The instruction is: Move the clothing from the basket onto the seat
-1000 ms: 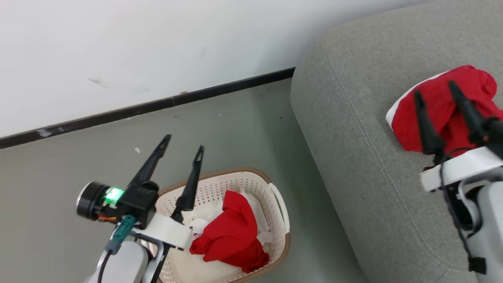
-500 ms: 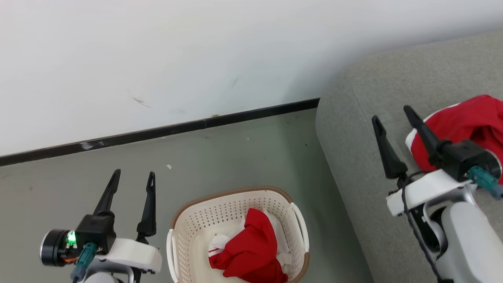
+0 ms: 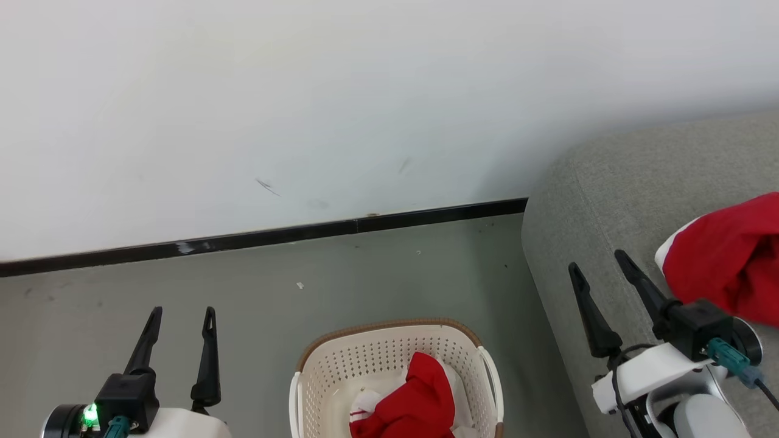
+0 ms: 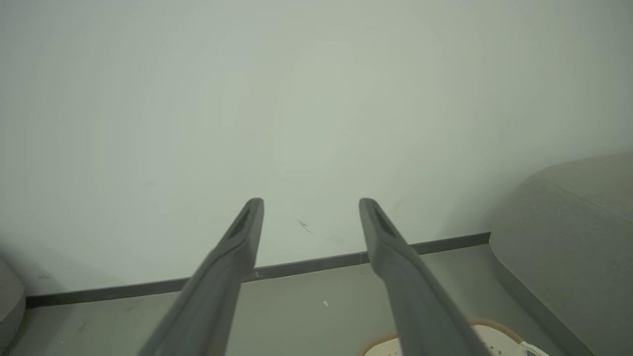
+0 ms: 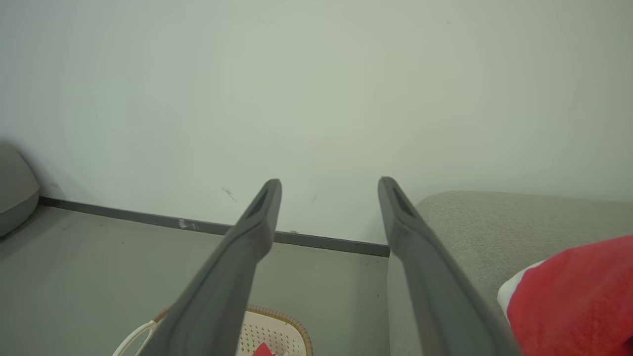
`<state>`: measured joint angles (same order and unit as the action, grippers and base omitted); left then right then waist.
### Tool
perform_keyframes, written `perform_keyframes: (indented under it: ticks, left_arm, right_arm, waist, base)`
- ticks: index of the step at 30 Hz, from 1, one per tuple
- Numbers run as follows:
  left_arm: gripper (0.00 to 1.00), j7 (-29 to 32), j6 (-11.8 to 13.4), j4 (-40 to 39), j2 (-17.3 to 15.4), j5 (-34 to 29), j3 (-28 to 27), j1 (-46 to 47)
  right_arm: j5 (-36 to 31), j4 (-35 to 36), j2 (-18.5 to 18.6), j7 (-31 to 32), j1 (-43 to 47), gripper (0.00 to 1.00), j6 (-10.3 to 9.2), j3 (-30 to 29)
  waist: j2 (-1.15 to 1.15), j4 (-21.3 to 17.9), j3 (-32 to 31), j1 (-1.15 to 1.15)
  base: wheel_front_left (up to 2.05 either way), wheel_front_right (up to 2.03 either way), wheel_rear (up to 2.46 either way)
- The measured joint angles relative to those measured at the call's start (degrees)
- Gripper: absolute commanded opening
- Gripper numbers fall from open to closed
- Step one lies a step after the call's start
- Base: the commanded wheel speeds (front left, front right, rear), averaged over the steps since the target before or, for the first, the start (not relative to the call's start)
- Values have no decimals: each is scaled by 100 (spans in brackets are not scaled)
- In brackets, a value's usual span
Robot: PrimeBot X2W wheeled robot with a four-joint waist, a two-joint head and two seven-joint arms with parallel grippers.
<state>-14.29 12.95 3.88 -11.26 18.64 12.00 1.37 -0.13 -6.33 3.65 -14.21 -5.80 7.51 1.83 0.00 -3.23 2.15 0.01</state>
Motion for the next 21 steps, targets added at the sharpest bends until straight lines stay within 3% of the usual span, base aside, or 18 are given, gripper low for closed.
perform_keyframes:
  ticks: [8, 21]
  left_arm:
    - [100, 0, -22, -18, 10, 0, -16, -276]
    - [100, 0, -127, -31, 25, 9, -44, -506]
  right_arm:
    - [-99, 221, -121, 0, 642, 100, 0, -275]
    - [-123, 566, -149, 0, 1174, 100, 0, -207]
  waist:
    - [0, 170, -261, 0]
    - [0, 250, -539, 0]
  base:
    - [0, 0, 0]
    - [0, 0, 0]
